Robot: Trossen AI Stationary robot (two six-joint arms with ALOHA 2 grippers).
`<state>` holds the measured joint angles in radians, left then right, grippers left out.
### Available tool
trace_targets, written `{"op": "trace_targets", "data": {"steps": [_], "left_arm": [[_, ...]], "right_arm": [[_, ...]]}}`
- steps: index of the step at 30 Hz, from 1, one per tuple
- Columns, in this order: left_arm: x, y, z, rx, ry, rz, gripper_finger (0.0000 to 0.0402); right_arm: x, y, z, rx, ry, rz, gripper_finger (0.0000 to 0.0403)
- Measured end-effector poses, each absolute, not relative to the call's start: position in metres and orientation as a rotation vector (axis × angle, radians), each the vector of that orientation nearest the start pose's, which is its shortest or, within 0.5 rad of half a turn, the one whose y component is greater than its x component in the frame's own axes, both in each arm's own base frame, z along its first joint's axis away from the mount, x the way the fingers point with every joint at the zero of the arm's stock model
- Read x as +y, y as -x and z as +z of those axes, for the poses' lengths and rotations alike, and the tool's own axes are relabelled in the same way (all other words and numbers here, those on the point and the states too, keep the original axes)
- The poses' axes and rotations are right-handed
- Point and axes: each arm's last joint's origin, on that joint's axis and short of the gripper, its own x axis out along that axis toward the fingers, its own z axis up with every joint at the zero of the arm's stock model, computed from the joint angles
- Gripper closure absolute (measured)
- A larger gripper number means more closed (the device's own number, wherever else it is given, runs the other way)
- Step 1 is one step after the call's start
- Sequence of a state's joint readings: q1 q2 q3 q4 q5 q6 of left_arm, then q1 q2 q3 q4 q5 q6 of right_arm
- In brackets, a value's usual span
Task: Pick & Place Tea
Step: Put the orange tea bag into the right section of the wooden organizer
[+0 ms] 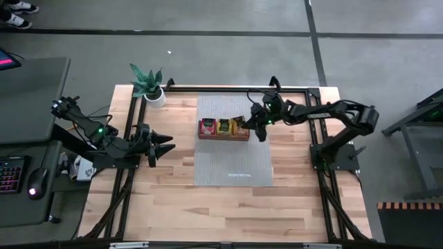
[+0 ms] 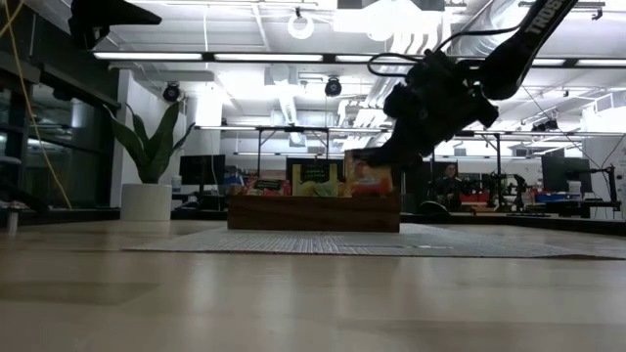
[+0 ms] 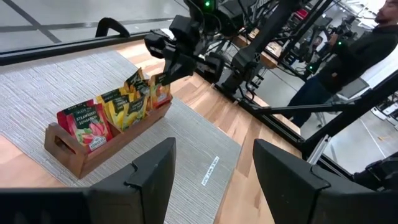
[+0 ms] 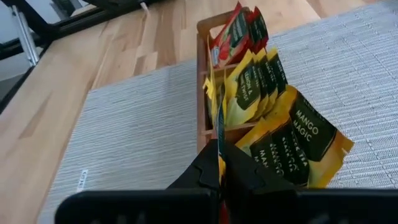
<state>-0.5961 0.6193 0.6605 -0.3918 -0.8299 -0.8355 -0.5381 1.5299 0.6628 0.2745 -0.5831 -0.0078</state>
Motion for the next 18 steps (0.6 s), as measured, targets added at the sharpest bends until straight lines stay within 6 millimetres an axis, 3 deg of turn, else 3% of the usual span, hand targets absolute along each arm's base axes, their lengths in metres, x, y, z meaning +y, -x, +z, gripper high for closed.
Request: {"op": "trace_targets", "data": {"steps": [18], "left_arm": [[-0.0548, -0.1189, 0.2963, 0.154, 0.593, 0.327, 0.0188]], "right_arm": [[-0.1422, -0.255, 0.1651, 0.498, -0.289, 0.02, 0.0403]]}}
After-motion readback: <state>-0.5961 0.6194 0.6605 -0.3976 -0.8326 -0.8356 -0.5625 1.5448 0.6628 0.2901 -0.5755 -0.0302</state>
